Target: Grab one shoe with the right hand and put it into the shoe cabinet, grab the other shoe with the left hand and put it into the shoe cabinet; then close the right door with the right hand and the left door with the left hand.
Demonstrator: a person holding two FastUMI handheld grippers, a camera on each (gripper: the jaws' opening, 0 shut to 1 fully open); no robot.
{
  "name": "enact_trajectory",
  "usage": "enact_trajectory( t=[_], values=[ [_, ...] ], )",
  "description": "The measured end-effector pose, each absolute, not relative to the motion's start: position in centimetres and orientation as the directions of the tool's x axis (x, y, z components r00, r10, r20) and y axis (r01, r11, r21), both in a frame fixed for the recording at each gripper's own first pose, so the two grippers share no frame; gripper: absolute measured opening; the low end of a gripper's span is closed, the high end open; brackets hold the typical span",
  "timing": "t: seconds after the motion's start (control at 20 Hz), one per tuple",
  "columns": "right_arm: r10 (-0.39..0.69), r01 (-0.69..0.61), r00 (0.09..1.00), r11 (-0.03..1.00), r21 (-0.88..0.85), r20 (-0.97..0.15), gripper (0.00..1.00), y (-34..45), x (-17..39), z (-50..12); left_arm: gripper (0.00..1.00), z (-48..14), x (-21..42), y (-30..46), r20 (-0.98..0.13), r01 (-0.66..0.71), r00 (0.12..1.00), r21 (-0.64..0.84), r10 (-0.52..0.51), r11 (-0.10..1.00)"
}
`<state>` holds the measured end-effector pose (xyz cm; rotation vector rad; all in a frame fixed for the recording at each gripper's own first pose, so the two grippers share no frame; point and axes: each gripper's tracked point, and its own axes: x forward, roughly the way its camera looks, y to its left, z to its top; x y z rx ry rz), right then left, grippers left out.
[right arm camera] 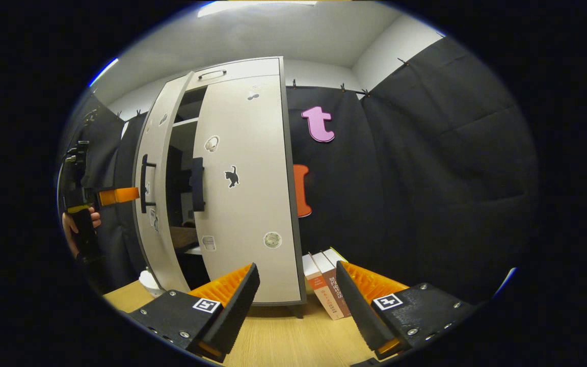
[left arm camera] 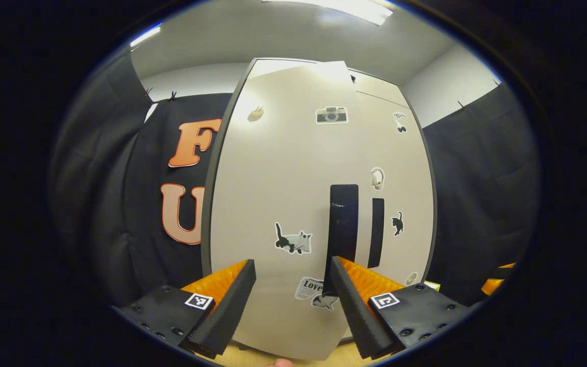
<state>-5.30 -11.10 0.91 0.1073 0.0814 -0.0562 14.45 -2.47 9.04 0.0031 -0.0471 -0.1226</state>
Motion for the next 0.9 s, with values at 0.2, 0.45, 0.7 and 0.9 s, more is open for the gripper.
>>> enact_trajectory(
  t=[0.2, 0.45, 0.7, 0.9],
  values=[
    [-0.079, 0.089, 0.993, 0.990, 0.112, -0.089, 0.93, -12.4, -5.4, 0.7, 0.96, 8.7, 15.7, -3.3, 0.046, 0.128, 0.991, 0.010, -0.128, 0.992],
    [-0.095, 0.104, 0.992, 0.989, 0.106, -0.085, 0.93, -13.5, -5.4, 0.9, 0.96, 8.3, 18.0, -4.2, 0.043, 0.137, 0.990, 0.014, -0.138, 0.990],
    [-0.097, 0.105, 0.992, 0.989, 0.103, -0.083, 0.93, -13.7, -5.0, 0.8, 0.96, 7.9, 19.9, -5.0, 0.050, 0.131, 0.990, 0.010, -0.131, 0.991],
    [-0.096, 0.104, 0.992, 0.990, 0.098, -0.083, 0.93, -14.0, -4.8, 0.9, 0.96, 7.6, 21.2, -5.1, 0.045, 0.121, 0.992, -0.007, -0.121, 0.993]
  ],
)
